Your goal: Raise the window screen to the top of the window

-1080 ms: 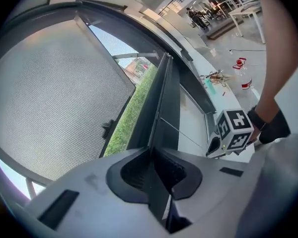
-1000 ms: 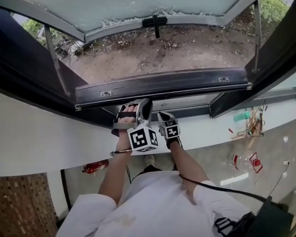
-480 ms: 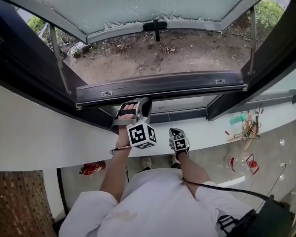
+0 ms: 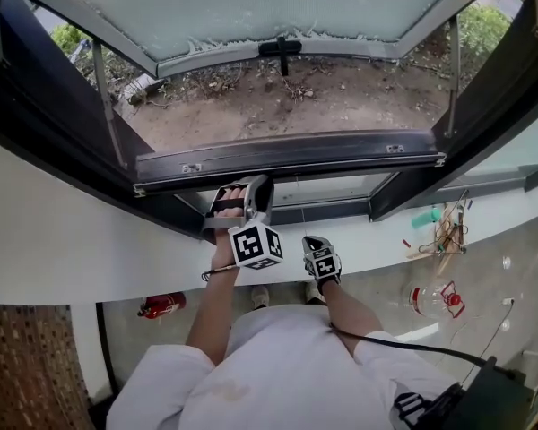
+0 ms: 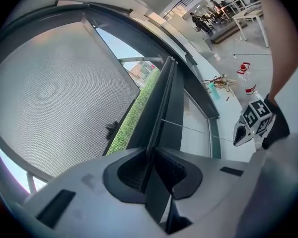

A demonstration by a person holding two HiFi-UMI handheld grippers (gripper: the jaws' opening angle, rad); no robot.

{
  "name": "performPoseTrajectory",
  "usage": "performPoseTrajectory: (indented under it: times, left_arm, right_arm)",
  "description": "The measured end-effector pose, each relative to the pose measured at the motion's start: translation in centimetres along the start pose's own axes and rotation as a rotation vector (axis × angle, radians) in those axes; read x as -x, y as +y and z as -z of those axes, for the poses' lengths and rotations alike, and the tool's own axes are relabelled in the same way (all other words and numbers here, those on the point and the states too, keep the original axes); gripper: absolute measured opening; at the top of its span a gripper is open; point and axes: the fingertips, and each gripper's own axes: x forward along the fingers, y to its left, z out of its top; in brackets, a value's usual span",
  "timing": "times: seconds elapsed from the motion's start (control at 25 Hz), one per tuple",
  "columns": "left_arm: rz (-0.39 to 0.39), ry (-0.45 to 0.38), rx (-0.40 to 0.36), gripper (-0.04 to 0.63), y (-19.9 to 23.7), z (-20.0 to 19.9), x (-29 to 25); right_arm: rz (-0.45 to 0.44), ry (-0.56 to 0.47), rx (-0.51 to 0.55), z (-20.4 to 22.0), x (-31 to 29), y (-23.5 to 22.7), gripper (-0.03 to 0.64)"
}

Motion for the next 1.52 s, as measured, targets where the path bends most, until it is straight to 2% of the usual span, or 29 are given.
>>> performPoseTrajectory:
  times: [0.2, 0.44, 0.6, 0.84, 0.96, 1.08, 1.28, 1.52]
  left_arm:
    - [-0.019, -0.025, 0.052, 0.029, 0.5, -0.1, 0.2]
    - [-0.027, -0.101, 0.190, 0.031, 1.4, -0.6, 0.9]
    - [-0.053, -0.194, 0.351, 0.037, 2.5, -1.1, 1.8]
    - [-0.120, -0.269, 0.463, 0.039, 4.3, -1.9, 3.0]
    - [-0.150, -0.303, 0.592, 0.038, 5.1, -1.5, 3.7]
    - [-0.138, -0.334, 0.717, 0.037, 5.4, -0.8, 4.0]
    - [-0.131, -0.323, 0.914, 0.038, 4.0, 1.0, 4.1]
    - [-0.116, -0.331, 1.048, 0.037, 3.1, 2.0, 3.3]
  right_arm:
    - [-0.004, -0.021, -0.026, -0.2, 0.4, -0.3, 0.002]
    - [-0.015, -0.070, -0.010, -1.1, 0.8, 0.0, 0.002]
    - [-0.034, -0.123, -0.024, -2.1, 1.5, 0.2, 0.002]
    - [-0.052, -0.187, -0.018, -3.8, 1.8, 0.6, 0.002]
    - [-0.052, -0.205, -0.012, -4.4, 1.8, 0.6, 0.002]
    - [-0.041, -0.224, -0.013, -5.1, 1.7, 0.3, 0.002]
    - [-0.063, -0.214, -0.002, -4.9, 2.0, 1.8, 0.002]
    - [-0.054, -0.229, -0.001, -5.4, 2.8, 1.4, 0.002]
